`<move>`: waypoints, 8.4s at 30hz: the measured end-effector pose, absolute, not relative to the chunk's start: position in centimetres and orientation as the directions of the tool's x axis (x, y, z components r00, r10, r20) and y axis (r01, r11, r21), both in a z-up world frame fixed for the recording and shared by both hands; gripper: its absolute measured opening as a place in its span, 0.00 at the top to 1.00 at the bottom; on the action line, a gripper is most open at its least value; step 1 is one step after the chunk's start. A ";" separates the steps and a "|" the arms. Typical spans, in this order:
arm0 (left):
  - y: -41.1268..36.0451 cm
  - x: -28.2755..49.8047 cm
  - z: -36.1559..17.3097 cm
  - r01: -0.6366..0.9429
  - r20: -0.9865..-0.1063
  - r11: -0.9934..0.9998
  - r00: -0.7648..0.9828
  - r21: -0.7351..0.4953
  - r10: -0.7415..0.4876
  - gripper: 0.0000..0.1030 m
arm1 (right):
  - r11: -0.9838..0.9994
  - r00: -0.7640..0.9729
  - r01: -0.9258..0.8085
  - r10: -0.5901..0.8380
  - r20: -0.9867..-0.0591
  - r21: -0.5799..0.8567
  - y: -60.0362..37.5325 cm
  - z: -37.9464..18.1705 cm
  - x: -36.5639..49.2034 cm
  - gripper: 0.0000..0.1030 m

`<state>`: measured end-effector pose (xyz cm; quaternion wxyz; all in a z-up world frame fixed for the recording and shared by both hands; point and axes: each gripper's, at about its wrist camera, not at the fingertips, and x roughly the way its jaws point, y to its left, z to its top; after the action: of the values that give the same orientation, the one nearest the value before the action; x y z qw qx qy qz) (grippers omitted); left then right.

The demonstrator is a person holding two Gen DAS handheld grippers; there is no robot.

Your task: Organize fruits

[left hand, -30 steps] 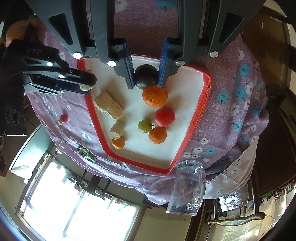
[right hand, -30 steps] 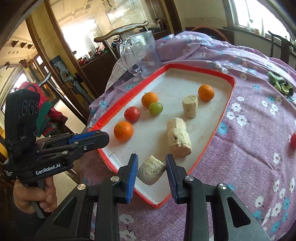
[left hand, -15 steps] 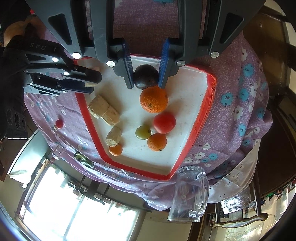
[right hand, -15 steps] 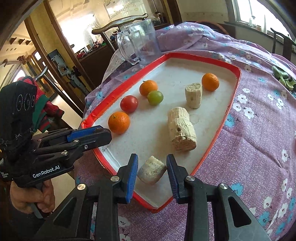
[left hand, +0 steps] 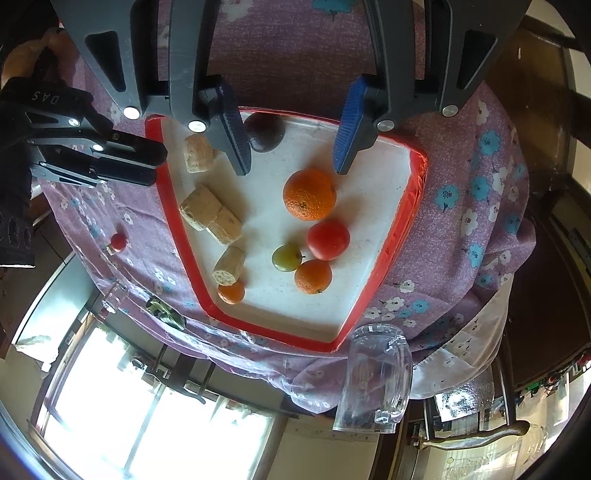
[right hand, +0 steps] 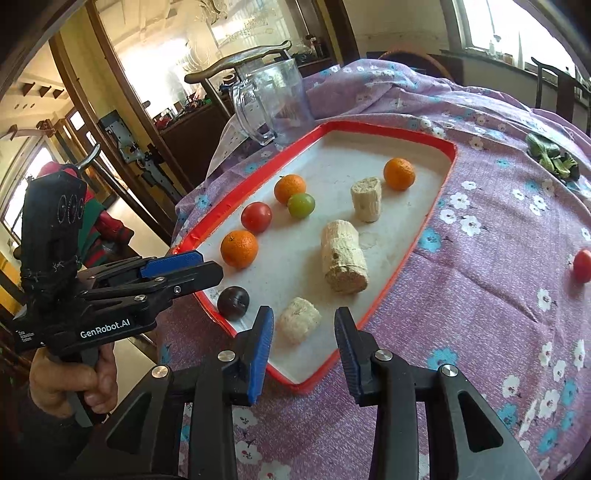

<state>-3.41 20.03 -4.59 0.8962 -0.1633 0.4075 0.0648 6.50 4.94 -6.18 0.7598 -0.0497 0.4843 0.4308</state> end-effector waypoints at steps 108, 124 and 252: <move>4.5 8.7 -3.4 0.001 -0.727 0.984 0.674 -0.179 -0.133 0.69 | 0.791 0.387 -0.459 0.587 -0.711 0.404 -13.7 -4.7 15.7 0.76; 7.2 4.1 -2.4 -0.026 -0.713 0.980 0.689 -0.199 -0.127 0.69 | 0.760 0.342 -0.520 0.604 -0.720 0.390 -9.0 -4.2 12.2 0.75; 12.4 -9.7 0.6 -0.190 -0.694 0.980 0.699 0.056 0.175 0.01 | 0.409 0.193 -0.899 0.689 -0.699 0.156 0.6 -2.5 5.4 0.08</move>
<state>-9.67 12.37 0.61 0.9215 -0.0100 0.3754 0.0990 5.43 0.64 -2.50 0.7583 -0.1459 0.3600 0.5236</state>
